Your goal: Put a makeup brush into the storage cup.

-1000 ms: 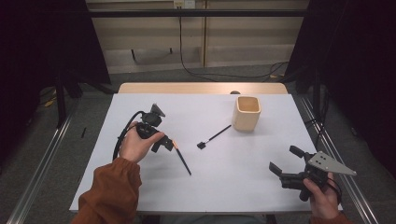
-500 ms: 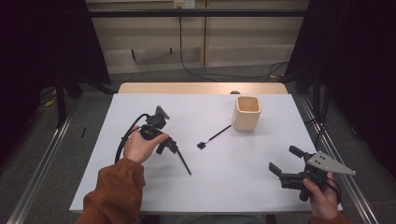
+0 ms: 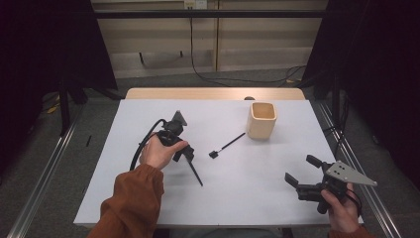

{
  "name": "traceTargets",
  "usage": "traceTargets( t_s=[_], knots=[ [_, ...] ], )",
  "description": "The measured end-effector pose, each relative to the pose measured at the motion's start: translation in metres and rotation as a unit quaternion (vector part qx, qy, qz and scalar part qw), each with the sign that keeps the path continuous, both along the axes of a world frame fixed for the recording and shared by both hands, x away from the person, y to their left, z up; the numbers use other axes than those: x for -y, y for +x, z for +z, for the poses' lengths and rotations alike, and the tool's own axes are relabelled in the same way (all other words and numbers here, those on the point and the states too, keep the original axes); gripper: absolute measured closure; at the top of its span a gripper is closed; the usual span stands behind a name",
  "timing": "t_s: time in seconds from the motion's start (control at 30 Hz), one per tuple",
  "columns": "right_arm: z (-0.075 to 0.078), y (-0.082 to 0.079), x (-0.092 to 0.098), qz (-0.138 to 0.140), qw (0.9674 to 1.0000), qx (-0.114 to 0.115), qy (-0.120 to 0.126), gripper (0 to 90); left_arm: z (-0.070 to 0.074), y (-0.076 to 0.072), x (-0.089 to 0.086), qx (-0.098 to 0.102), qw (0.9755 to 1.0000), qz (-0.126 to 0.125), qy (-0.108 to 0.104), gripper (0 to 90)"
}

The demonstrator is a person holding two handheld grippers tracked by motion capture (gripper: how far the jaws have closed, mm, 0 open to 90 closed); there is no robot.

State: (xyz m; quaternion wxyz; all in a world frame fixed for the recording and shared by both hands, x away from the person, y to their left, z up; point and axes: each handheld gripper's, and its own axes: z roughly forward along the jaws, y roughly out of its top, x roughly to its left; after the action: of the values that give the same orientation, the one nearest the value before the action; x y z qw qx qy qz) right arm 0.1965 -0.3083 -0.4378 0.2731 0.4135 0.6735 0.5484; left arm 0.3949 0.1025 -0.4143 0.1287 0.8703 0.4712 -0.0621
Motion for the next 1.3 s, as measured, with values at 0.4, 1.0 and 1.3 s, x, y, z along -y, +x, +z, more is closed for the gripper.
traceTargets(
  t_s=[0.4,1.0,1.3],
  knots=[
    [0.000,0.000,0.000,0.001,1.0000,-0.001,0.000,0.0,-0.005,0.004,0.008,0.018,0.9996,0.022,0.006,32.7],
    [0.000,-0.001,0.000,0.001,1.0000,0.001,-0.002,0.0,-0.019,0.014,0.019,-0.019,0.9957,0.081,0.041,54.2],
    [0.000,-0.001,0.000,0.003,1.0000,0.000,-0.003,0.0,-0.029,0.019,0.026,-0.028,0.9921,0.105,0.062,52.4]
  ],
)
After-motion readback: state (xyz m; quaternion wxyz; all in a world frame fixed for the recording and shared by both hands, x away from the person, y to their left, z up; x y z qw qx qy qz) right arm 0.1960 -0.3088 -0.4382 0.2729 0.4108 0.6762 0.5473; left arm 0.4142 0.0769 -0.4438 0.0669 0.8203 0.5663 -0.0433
